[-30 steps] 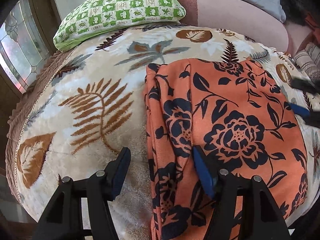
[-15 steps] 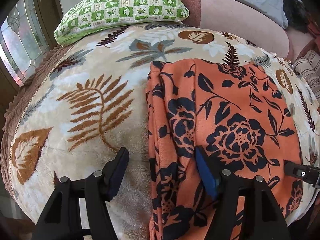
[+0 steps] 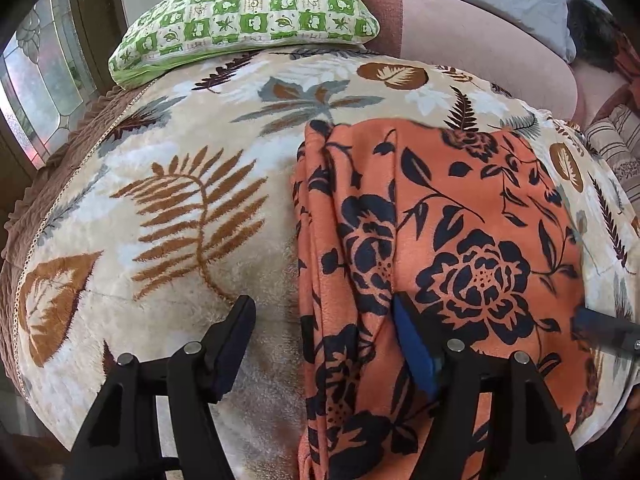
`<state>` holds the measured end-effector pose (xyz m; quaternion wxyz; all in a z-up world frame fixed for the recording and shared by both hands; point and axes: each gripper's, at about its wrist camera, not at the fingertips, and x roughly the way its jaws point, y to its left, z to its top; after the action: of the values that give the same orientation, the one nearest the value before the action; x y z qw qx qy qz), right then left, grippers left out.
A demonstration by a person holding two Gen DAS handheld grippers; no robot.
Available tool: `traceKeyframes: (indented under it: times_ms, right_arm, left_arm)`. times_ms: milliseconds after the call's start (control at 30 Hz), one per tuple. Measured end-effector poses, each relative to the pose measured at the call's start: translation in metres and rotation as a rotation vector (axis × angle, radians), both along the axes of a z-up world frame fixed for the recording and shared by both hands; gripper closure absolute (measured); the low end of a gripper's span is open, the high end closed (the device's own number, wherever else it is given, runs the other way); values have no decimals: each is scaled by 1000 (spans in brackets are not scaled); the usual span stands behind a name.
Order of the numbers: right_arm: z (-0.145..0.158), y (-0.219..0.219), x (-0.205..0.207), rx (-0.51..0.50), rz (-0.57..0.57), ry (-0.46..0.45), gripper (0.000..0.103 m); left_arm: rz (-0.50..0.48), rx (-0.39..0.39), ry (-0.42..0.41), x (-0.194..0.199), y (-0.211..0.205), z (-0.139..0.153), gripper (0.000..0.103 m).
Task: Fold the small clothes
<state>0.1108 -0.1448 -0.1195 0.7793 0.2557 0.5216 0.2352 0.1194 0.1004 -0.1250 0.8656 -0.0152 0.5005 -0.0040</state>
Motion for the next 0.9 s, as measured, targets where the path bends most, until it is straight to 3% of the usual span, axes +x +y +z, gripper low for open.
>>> traceKeyframes:
  times_ms: [133,233,300,367,400,600,667,733,767,833,900]
  right_arm:
    - [38,-1,-2,38,6,-38,18]
    - [63,0,7,36,10,-143,18]
    - [50,2,20,43,20,-103,14]
    - [7,8,32,23,46,42,12]
    - [-3,9,34,19,46,48,13]
    - [59,8,48,31,43,-94,12]
    - [47,6,58,34,18,-66,12]
    - [7,4,60,-7,7,58,12]
    - [0,4,61,-12,7,65,12]
    - [24,12,64,-48,34,61,11]
    - [46,15,70,-7,54,13,11]
  left_arm:
    - [2,-5,-1,1,2,0,30]
    - [2,-8,-4,1,2,0,30]
    - [6,-13,-2,1,3,0,30]
    - [3,-13,1,1,1,-1,29]
    - [4,-6,-4,0,1,0,29]
    - [9,-18,-5,1,3,-1,28]
    - [14,-25,-5,1,3,-2,28]
    - [13,-31,0,1,3,-2,28]
    - [14,-25,-3,1,3,-2,28]
    - [11,-27,-6,1,4,-2,28]
    - [14,-30,-3,1,4,-3,27]
